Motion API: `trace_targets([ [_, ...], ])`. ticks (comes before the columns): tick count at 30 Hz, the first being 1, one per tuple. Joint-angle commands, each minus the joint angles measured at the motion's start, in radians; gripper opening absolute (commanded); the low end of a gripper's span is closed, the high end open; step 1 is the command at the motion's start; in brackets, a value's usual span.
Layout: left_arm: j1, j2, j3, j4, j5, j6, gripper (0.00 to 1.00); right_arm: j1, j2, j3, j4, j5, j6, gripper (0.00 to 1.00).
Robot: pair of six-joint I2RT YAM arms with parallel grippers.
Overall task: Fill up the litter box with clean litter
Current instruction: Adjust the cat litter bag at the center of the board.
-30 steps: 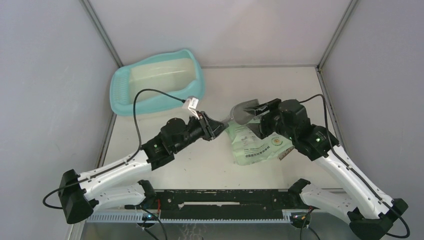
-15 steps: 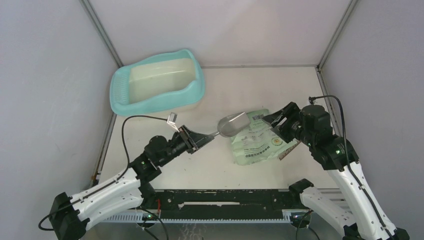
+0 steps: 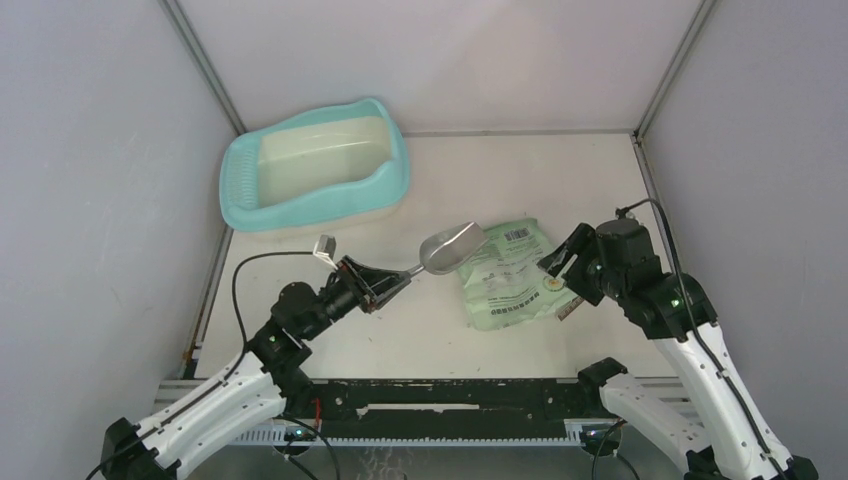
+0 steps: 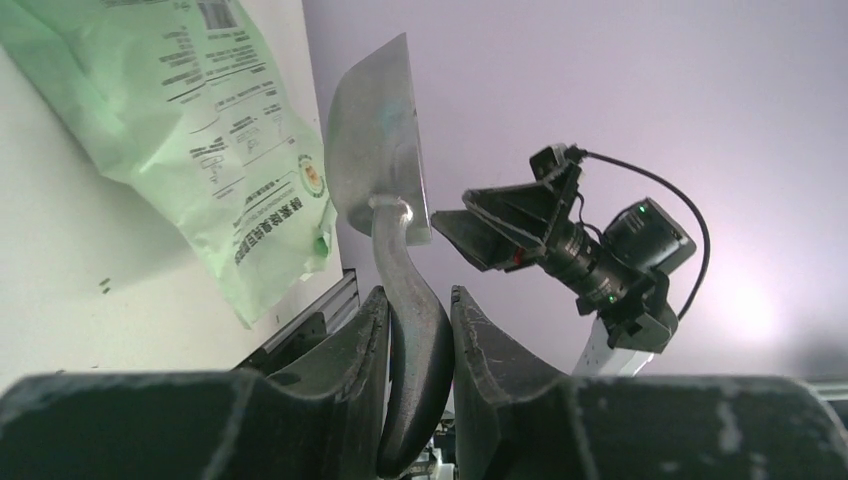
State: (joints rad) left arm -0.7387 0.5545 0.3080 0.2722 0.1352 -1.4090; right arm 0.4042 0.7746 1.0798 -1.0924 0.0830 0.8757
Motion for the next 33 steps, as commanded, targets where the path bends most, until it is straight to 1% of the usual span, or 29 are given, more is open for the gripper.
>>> trace_targets([
  [1, 0.045, -0.018, -0.025, 0.047, 0.071, -0.046, 0.17, 0.004, -0.020, 0.018, -0.095, -0.007, 0.017, 0.73],
  [3, 0.057, -0.025, -0.017, 0.006, 0.075, -0.026, 0.17, 0.017, -0.029, 0.018, -0.129, -0.012, 0.042, 0.75],
  [5, 0.072, -0.027, -0.017, -0.001, 0.084, -0.019, 0.17, 0.043, -0.043, 0.010, -0.150, -0.003, 0.069, 0.79],
  [10, 0.084, -0.018, -0.010, -0.001, 0.097, -0.012, 0.17, 0.092, -0.067, -0.086, -0.122, -0.004, 0.116, 0.86],
  [18, 0.097, -0.052, 0.006, -0.062, 0.097, 0.019, 0.17, 0.195, 0.012, -0.188, -0.073, 0.052, 0.153, 0.87],
  [21, 0.101, -0.061, 0.006, -0.081, 0.093, 0.030, 0.17, 0.217, 0.026, -0.252, -0.017, 0.052, 0.180, 0.87],
  [24, 0.106, -0.069, 0.005, -0.092, 0.094, 0.037, 0.17, 0.216, 0.053, -0.314, 0.045, 0.074, 0.196, 0.82],
  [25, 0.106, -0.070, 0.005, -0.095, 0.095, 0.039, 0.17, 0.210, 0.063, -0.326, 0.063, 0.084, 0.200, 0.76],
  [26, 0.108, -0.073, 0.006, -0.097, 0.097, 0.039, 0.17, 0.207, 0.074, -0.335, 0.081, 0.098, 0.201, 0.65],
  [29, 0.113, -0.078, 0.017, -0.122, 0.097, 0.053, 0.17, 0.193, 0.103, -0.349, 0.150, 0.110, 0.202, 0.17],
  [30, 0.115, -0.081, 0.023, -0.132, 0.098, 0.060, 0.17, 0.190, 0.117, -0.350, 0.182, 0.106, 0.204, 0.02],
  [31, 0.118, -0.084, 0.028, -0.145, 0.098, 0.067, 0.17, 0.188, 0.141, -0.350, 0.208, 0.098, 0.208, 0.00],
  [33, 0.128, -0.090, 0.039, -0.173, 0.100, 0.084, 0.17, 0.193, 0.180, -0.350, 0.273, 0.061, 0.220, 0.00],
])
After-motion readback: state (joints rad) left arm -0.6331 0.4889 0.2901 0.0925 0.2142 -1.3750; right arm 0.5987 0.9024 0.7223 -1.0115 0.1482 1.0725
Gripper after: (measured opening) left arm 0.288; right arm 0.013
